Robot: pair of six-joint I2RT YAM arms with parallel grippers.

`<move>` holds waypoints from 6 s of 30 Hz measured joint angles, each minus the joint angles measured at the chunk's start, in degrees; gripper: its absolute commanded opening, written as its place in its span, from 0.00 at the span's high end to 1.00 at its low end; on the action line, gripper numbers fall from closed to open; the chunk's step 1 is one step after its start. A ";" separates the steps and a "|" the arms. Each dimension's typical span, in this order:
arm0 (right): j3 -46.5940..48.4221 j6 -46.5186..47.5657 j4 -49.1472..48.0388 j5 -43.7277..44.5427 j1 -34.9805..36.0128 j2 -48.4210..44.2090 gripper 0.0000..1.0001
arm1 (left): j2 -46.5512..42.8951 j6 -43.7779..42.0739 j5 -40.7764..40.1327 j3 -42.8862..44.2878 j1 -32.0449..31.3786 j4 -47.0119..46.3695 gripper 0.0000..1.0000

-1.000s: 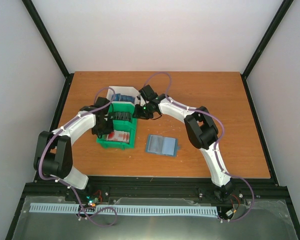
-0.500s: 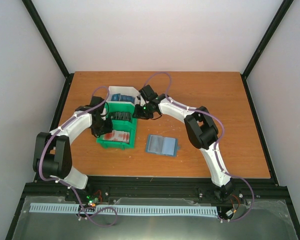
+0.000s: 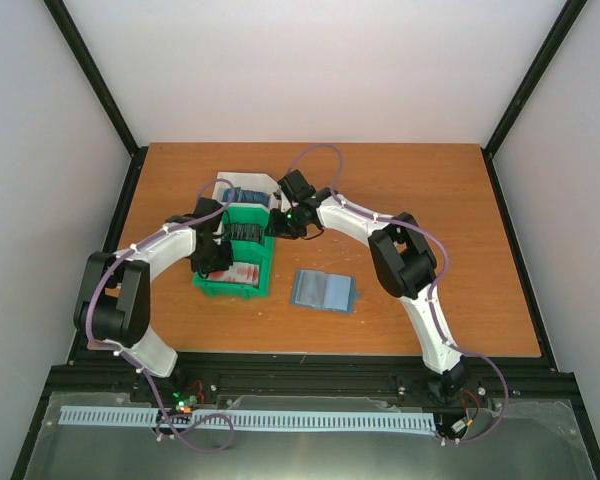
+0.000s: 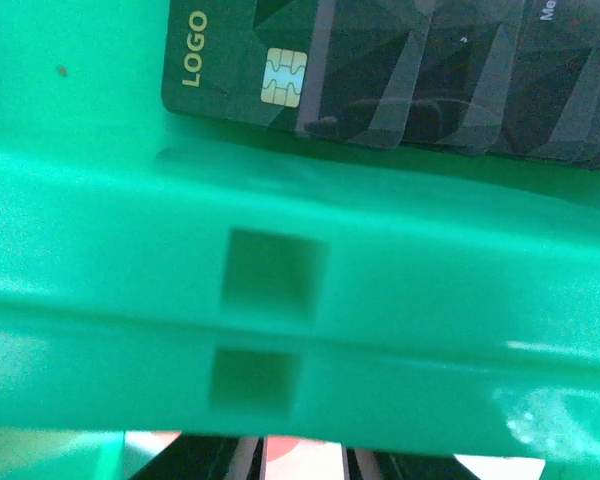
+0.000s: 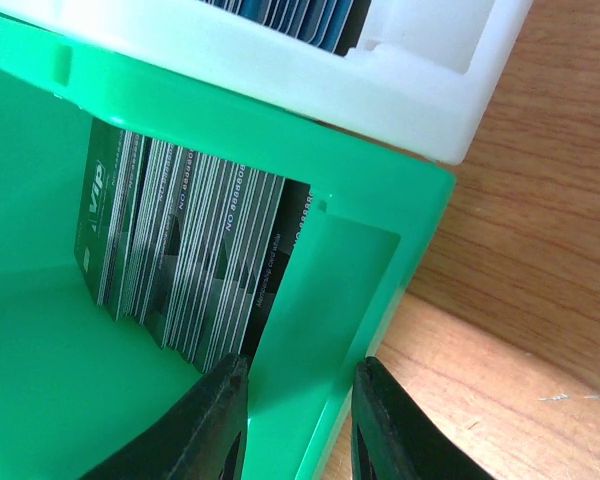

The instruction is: Put the credit cards into the card holder

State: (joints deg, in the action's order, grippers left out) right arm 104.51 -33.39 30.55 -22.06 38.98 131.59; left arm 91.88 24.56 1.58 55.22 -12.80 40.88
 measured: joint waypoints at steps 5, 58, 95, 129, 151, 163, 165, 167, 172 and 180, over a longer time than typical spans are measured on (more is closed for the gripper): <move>0.00 -0.02 -0.02 -0.02 0.00 0.00 0.71 | 0.00 -0.07 -0.83 0.26 -0.46 0.09 0.80; -0.07 1.27 3.93 0.74 -0.02 0.81 0.71 | -0.31 -0.68 -1.07 -0.37 4.33 -0.76 0.70; 1.64 2.14 7.39 2.12 0.00 2.19 0.72 | -1.55 1.01 -3.67 2.71 5.73 4.00 0.79; 1.64 2.29 7.37 2.08 0.00 2.19 0.72 | -2.03 2.93 -13.27 2.99 5.92 5.11 0.82; 2.62 2.03 7.23 1.95 0.00 2.73 0.71 | 0.26 0.85 -23.63 3.48 5.92 3.17 0.83; 3.34 2.01 7.39 1.92 0.00 2.75 0.71 | 2.71 -2.32 -26.86 3.45 5.92 1.22 0.92; 3.41 2.01 7.41 1.92 0.00 2.75 0.71 | 2.78 -3.48 -27.76 3.45 5.92 0.72 0.97; 3.45 2.01 7.39 1.92 0.00 2.75 0.71 | 2.84 -4.02 -28.44 3.45 5.90 0.66 0.99; 3.45 2.01 7.41 1.92 0.00 2.75 0.71 | 3.91 -4.83 -30.08 3.45 5.95 0.13 0.99; 3.98 1.99 7.37 1.95 0.00 2.73 0.71 | 4.04 -5.75 -30.62 3.48 5.95 -0.04 0.99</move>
State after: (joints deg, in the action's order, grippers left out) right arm 108.49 -31.40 37.91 -20.12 38.98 134.32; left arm 95.92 18.81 -29.04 58.70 -6.85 40.84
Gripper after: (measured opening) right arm 0.288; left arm 0.020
